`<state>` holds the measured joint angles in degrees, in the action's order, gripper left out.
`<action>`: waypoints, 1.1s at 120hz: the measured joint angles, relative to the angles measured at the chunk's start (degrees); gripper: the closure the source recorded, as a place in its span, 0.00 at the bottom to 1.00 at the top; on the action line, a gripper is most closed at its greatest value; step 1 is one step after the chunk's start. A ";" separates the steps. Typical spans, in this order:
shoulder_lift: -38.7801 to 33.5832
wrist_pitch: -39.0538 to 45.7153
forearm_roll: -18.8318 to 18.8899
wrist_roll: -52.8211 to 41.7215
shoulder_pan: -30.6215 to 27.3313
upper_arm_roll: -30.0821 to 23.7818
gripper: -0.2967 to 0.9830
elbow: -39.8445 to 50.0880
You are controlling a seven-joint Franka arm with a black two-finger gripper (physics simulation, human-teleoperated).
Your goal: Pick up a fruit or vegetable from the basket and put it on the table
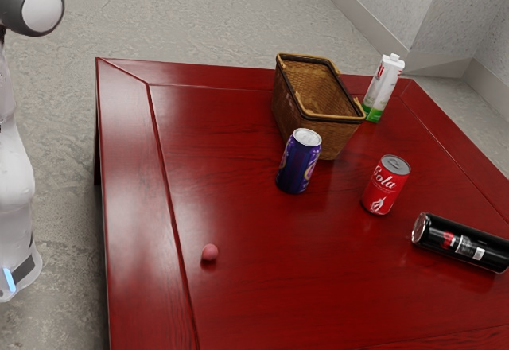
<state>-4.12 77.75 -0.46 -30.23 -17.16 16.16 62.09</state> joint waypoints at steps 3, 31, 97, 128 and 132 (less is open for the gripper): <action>1.77 -0.50 1.69 0.22 2.22 -5.95 0.24 -0.40; 13.20 1.48 10.75 3.70 12.46 -17.53 0.25 -4.81; 19.11 25.64 7.88 18.32 1.03 -21.06 0.25 5.75; 32.91 31.36 3.48 19.58 -1.57 -21.62 0.25 2.26; 34.46 31.87 3.09 19.67 -1.74 -21.67 0.25 1.37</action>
<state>30.34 109.62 2.63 -10.56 -18.90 -5.51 63.46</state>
